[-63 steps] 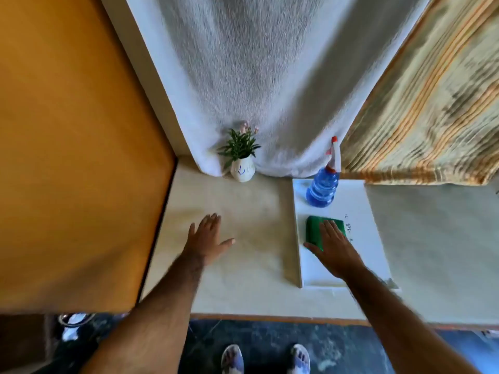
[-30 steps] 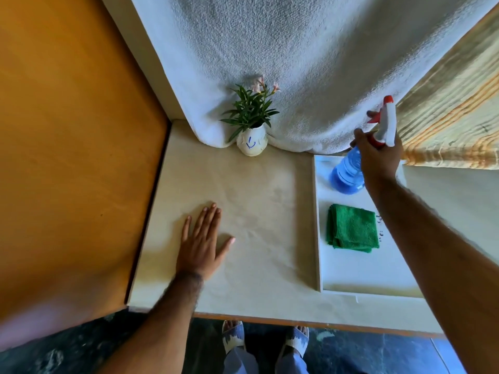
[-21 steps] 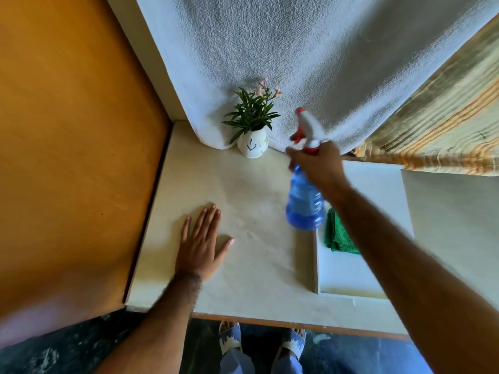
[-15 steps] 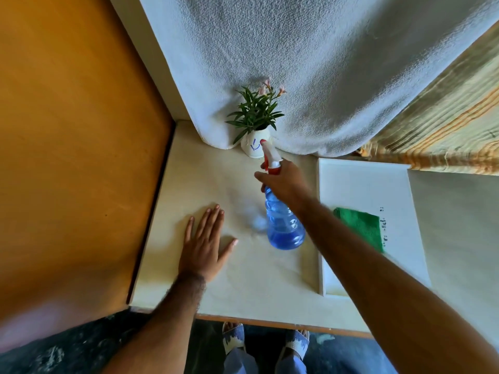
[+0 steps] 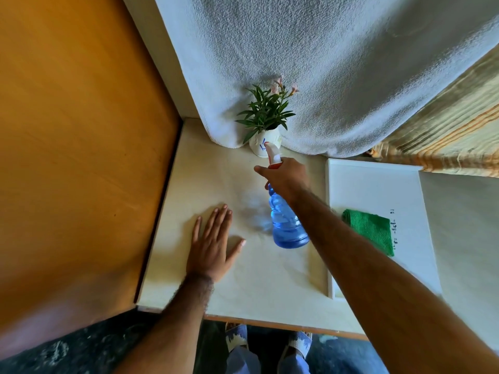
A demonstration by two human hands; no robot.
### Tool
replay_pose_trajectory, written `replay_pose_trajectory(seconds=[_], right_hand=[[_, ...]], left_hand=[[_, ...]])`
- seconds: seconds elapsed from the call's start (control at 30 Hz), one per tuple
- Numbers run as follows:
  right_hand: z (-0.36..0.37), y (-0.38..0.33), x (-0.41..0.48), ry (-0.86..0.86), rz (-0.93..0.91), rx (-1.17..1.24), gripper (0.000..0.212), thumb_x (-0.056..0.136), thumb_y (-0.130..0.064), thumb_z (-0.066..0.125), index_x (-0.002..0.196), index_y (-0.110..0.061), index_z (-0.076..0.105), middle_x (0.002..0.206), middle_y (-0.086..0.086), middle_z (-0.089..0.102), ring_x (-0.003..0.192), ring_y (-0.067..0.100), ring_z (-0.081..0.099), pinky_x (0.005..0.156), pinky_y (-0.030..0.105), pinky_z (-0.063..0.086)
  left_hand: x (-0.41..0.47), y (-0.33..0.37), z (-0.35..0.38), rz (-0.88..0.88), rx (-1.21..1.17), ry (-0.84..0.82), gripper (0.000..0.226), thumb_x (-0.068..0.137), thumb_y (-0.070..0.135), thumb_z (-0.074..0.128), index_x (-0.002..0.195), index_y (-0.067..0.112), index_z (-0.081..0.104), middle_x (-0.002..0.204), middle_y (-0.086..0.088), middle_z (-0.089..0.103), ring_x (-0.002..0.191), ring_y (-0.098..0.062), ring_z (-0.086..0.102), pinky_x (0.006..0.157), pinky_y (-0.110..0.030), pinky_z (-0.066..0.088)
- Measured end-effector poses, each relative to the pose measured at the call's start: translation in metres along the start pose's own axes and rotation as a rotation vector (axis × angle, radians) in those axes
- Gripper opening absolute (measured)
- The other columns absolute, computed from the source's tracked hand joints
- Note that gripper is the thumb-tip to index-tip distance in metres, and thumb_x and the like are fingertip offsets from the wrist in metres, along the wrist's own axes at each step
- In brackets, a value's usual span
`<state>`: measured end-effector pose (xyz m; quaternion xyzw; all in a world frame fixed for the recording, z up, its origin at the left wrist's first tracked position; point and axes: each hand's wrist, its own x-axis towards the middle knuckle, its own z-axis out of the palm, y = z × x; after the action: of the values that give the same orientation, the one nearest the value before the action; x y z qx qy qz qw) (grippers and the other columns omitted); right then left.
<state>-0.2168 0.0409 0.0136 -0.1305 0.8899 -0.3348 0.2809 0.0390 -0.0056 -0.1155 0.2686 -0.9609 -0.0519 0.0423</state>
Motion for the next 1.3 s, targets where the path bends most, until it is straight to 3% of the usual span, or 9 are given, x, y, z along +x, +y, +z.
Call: replay_pose_trajectory(seconds=[0.17, 0.3, 0.57, 0.67, 0.77, 0.87, 1.0, 1.2, 1.3], right_hand=[[-0.004, 0.001, -0.001, -0.014, 0.031, 0.007, 0.033, 0.079, -0.052, 0.074, 0.077, -0.020, 0.066, 0.042, -0.011, 0.067, 0.051, 0.005, 0.068, 0.061, 0.025, 0.054], [-0.012, 0.005, -0.012, 0.020, -0.003, 0.085, 0.011, 0.080, -0.030, 0.069, 0.078, -0.019, 0.068, 0.050, -0.010, 0.072, 0.050, 0.005, 0.069, 0.059, 0.023, 0.055], [-0.095, 0.003, -0.019, 0.411, -0.234, 0.463, 0.014, 0.073, -0.014, 0.066, 0.076, -0.024, 0.075, 0.048, -0.023, 0.067, 0.045, -0.011, 0.062, 0.046, 0.003, 0.044], [-0.133, 0.018, -0.009, 0.582, -0.313, 0.531, 0.014, 0.069, -0.015, 0.065, 0.079, -0.020, 0.074, 0.059, -0.012, 0.073, 0.049, -0.005, 0.066, 0.051, 0.010, 0.049], [-0.157, 0.042, 0.009, 0.644, -0.349, 0.509, 0.027, 0.072, -0.016, 0.065, 0.095, -0.027, 0.074, 0.075, 0.015, 0.075, 0.062, 0.012, 0.075, 0.063, 0.032, 0.062], [-0.164, 0.066, 0.022, 0.668, -0.380, 0.407, 0.032, 0.080, -0.017, 0.068, 0.100, -0.042, 0.068, 0.083, 0.011, 0.075, 0.076, 0.025, 0.077, 0.077, 0.049, 0.063], [-0.159, 0.091, 0.032, 0.660, -0.391, 0.461, 0.025, 0.085, -0.019, 0.073, 0.105, -0.033, 0.068, 0.084, 0.003, 0.075, 0.076, 0.028, 0.077, 0.077, 0.051, 0.063], [-0.152, 0.092, 0.029, 0.615, -0.399, 0.482, 0.026, 0.087, -0.018, 0.076, 0.097, -0.040, 0.067, 0.082, 0.029, 0.069, 0.071, 0.033, 0.070, 0.078, 0.051, 0.060], [-0.152, 0.094, 0.029, 0.585, -0.411, 0.476, 0.022, 0.087, -0.015, 0.077, 0.107, -0.021, 0.068, 0.078, 0.030, 0.065, 0.069, 0.030, 0.065, 0.078, 0.046, 0.059]], left_hand=[[0.000, 0.001, -0.004, -0.007, -0.014, -0.002, 0.082, 0.101, 0.069, 0.032, 0.165, 0.018, 0.027, 0.175, -0.002, 0.027, 0.161, -0.021, 0.026, 0.129, -0.057, 0.025], [0.001, 0.001, -0.005, -0.008, -0.019, -0.030, 0.083, 0.101, 0.069, 0.029, 0.166, 0.018, 0.026, 0.175, -0.003, 0.024, 0.162, -0.021, 0.024, 0.130, -0.056, 0.023], [0.000, -0.001, -0.007, -0.002, -0.028, -0.051, 0.085, 0.100, 0.071, 0.028, 0.167, 0.018, 0.022, 0.176, -0.003, 0.021, 0.162, -0.023, 0.022, 0.130, -0.056, 0.022], [0.000, 0.001, -0.008, -0.002, -0.032, -0.050, 0.085, 0.099, 0.069, 0.032, 0.166, 0.017, 0.023, 0.176, -0.005, 0.023, 0.162, -0.024, 0.024, 0.129, -0.057, 0.024], [0.000, 0.002, -0.008, -0.003, -0.030, -0.049, 0.086, 0.099, 0.069, 0.032, 0.166, 0.017, 0.024, 0.175, -0.005, 0.024, 0.161, -0.025, 0.024, 0.129, -0.057, 0.024], [0.001, 0.003, -0.008, 0.000, -0.028, -0.044, 0.086, 0.099, 0.069, 0.032, 0.166, 0.016, 0.024, 0.175, -0.005, 0.024, 0.161, -0.025, 0.025, 0.130, -0.057, 0.024], [0.000, 0.001, -0.007, 0.001, -0.023, -0.053, 0.086, 0.099, 0.069, 0.032, 0.166, 0.017, 0.024, 0.175, -0.006, 0.025, 0.161, -0.026, 0.025, 0.130, -0.057, 0.024], [0.001, -0.001, -0.006, 0.002, -0.021, -0.078, 0.086, 0.100, 0.072, 0.023, 0.168, 0.019, 0.018, 0.176, -0.003, 0.020, 0.162, -0.023, 0.021, 0.130, -0.055, 0.021], [0.000, -0.001, -0.005, 0.000, -0.023, -0.078, 0.086, 0.100, 0.073, 0.021, 0.168, 0.020, 0.015, 0.177, -0.002, 0.018, 0.163, -0.022, 0.019, 0.131, -0.054, 0.019]])
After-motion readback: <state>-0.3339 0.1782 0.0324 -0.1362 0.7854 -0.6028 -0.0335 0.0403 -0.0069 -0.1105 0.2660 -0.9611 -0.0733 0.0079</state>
